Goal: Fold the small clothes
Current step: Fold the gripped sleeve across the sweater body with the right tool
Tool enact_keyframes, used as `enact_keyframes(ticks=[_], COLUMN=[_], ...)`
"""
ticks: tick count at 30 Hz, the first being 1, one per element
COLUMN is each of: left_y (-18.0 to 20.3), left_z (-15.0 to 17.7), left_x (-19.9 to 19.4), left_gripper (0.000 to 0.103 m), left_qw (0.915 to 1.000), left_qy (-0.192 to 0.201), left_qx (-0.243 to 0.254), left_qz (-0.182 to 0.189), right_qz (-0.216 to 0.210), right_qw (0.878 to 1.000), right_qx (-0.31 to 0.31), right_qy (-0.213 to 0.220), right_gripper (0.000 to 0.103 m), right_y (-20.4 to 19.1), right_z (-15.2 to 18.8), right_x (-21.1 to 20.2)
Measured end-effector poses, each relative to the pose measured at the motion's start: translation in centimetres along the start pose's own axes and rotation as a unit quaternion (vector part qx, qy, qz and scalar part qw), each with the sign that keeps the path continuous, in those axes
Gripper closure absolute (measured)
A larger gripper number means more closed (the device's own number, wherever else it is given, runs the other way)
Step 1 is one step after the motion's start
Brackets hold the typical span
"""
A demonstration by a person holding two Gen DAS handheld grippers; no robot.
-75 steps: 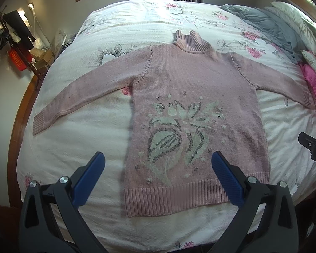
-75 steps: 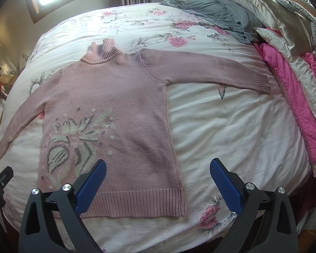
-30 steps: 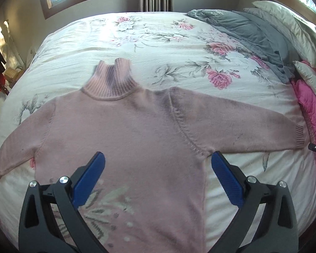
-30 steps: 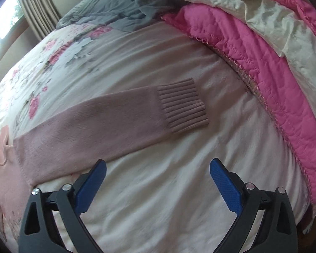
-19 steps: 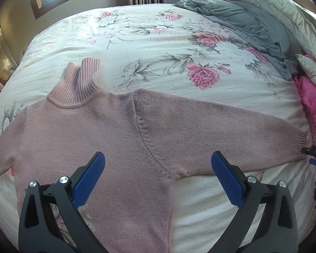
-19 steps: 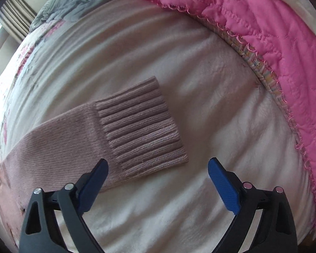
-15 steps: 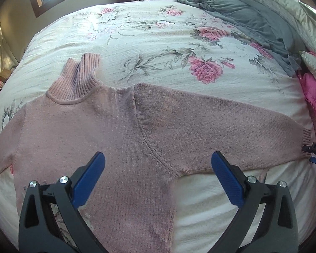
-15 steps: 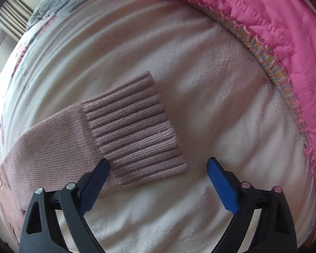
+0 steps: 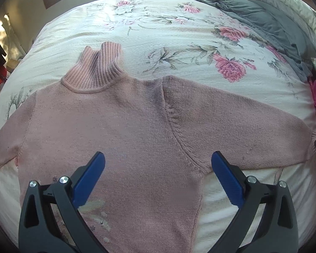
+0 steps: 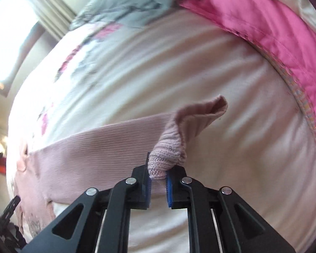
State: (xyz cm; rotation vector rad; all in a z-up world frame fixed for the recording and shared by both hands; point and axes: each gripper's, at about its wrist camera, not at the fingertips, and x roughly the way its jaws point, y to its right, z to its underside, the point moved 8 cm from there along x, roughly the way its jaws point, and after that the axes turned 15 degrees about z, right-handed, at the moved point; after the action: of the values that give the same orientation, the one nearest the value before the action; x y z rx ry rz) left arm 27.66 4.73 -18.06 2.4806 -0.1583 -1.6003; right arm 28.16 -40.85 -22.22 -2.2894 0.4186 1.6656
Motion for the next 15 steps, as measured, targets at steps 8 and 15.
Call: enact_keyframes(ticks=[8,15], left_y=[-1.6,0.8], left_z=[-0.2,-0.5], left_x=[-0.1,0.7], left_gripper=[0.003,0.003], left_qw=[0.9994,0.9976], left_qy=[-0.009,-0.028], left_qx=[-0.025,-0.010], left_qz=[0.023,0.063], right_qz=[-0.056,-0.071], right_qw=[0.993,0.984], right_qx=[-0.103,-0.159], right_qy=[0.001,-0.030], right_gripper=[0.092,0.074], right_y=[-10.2,-14.8], right_z=[2.2,6.8], right_x=[-1.7,-0.9])
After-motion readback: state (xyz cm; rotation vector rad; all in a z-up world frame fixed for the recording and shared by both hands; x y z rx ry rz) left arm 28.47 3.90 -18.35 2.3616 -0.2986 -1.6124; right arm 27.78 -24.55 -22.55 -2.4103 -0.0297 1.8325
